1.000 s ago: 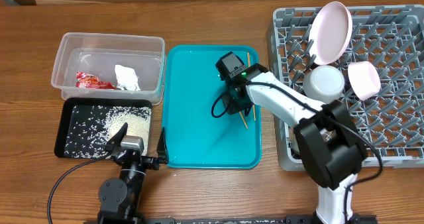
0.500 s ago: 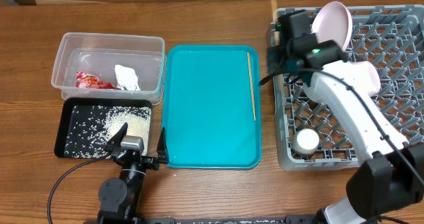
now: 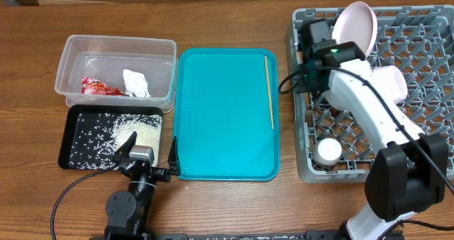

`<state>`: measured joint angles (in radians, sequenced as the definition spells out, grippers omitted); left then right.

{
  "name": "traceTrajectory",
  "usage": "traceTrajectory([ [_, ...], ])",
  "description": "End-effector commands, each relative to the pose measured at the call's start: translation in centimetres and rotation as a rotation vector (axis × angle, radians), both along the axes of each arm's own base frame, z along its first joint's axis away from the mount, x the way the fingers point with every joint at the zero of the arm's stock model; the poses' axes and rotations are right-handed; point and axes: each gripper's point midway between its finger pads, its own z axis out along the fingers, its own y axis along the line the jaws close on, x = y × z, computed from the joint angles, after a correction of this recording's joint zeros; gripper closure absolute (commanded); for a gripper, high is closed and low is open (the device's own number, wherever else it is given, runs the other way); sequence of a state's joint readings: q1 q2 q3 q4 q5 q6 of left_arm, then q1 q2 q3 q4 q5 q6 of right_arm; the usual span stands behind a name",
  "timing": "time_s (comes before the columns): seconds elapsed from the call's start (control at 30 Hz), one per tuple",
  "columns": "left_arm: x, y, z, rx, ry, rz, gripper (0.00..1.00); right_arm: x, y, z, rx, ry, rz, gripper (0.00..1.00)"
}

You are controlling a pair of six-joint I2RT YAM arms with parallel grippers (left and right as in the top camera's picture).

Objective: Sort waste into correct bins and load items into the dishwasher
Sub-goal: 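Return the right gripper to the tray and grasp the second chopstick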

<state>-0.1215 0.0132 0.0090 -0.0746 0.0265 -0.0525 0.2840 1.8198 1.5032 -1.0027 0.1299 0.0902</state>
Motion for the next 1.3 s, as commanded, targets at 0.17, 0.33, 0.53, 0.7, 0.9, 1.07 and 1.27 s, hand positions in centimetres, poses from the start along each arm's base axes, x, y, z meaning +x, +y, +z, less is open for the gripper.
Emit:
traceTrajectory([
  [0.17, 0.0, 0.2, 0.0, -0.007, -0.003, 0.007, 0.0, -1.8, 9.6, 3.3, 0.129, -0.097, 0.139, 0.57],
  [0.33, 0.0, 0.2, 0.0, -0.008, -0.003, 0.007, 0.0, -0.2, 9.6, -0.1, -0.006, -0.161, 0.058, 0.54],
  [0.53, 0.0, 0.2, 0.0, -0.007, -0.003, 0.008, 0.0, 1.8, 8.6, -4.6, -0.07, -0.147, 0.017, 0.51],
  [0.7, 0.0, 0.2, 0.0, -0.007, -0.003, 0.008, 0.0, 2.4, 7.4, -8.2, -0.101, -0.095, -0.007, 0.51],
  [0.9, 0.0, 0.2, 0.0, -0.008, -0.003, 0.007, 0.0, 1.9, 7.2, -11.4, -0.054, 0.001, -0.01, 0.59],
  [1.07, 0.0, 0.2, 0.0, -0.008, -0.003, 0.008, 0.0, 0.2, 9.5, -12.8, 0.072, 0.102, 0.031, 0.81],
  [1.27, 0.0, 0.2, 0.0, -0.008, -0.003, 0.007, 0.0, -1.0, 10.6, -13.2, 0.048, 0.123, 0.062, 0.85],
])
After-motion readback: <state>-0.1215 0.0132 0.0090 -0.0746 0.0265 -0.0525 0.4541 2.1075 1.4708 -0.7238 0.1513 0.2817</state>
